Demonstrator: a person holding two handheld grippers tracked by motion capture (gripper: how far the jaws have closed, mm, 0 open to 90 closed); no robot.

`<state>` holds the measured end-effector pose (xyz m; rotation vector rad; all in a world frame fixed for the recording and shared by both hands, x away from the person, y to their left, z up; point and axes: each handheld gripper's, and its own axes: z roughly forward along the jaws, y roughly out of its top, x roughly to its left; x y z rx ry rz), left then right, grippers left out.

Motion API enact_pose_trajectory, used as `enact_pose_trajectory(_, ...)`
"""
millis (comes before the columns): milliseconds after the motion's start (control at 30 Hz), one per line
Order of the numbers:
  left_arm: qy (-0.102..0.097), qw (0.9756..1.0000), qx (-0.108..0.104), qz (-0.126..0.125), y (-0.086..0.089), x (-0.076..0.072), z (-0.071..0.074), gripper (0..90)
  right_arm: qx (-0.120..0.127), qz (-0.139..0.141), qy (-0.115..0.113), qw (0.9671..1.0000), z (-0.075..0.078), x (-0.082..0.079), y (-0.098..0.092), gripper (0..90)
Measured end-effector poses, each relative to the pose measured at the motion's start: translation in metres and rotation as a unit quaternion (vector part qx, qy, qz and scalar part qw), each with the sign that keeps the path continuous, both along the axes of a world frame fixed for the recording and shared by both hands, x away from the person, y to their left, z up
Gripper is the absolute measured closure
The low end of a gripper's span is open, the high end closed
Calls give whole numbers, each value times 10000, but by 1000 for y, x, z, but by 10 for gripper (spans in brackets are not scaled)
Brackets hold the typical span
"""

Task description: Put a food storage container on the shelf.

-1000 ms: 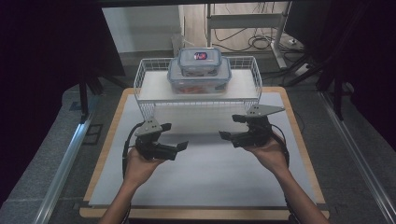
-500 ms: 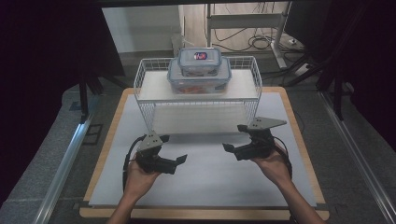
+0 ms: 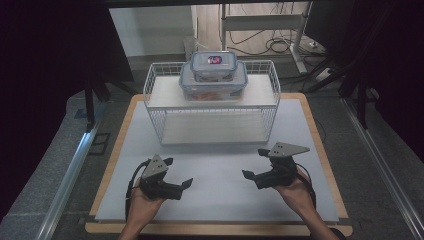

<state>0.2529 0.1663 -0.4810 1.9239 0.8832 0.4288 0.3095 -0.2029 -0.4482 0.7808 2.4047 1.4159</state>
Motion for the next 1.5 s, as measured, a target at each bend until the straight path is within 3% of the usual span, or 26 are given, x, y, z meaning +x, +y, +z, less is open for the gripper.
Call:
enact_pose_trajectory(267,2,9998,173,81,4,-12,-7,35,-30,-85,-39,10000,-12,-13,-11,50)
enact_pose_trajectory(533,17,9983,554,163,9,-21,-15,28,-209,-262,-68,9994,-25,-21,-21,32)
enact_pose_trajectory(1200,108,9973,619,377,18,-29,-30,3,-619,-660,-13,9959,-44,-34,-44,18)
enact_pose_trajectory(1333,125,9962,749,416,18,-27,-36,1,-666,-701,51,9953,-48,-34,-48,17)
enact_pose_trajectory(1500,311,9949,823,490,21,-23,-44,0,-779,-691,211,9943,-54,-31,-48,16)
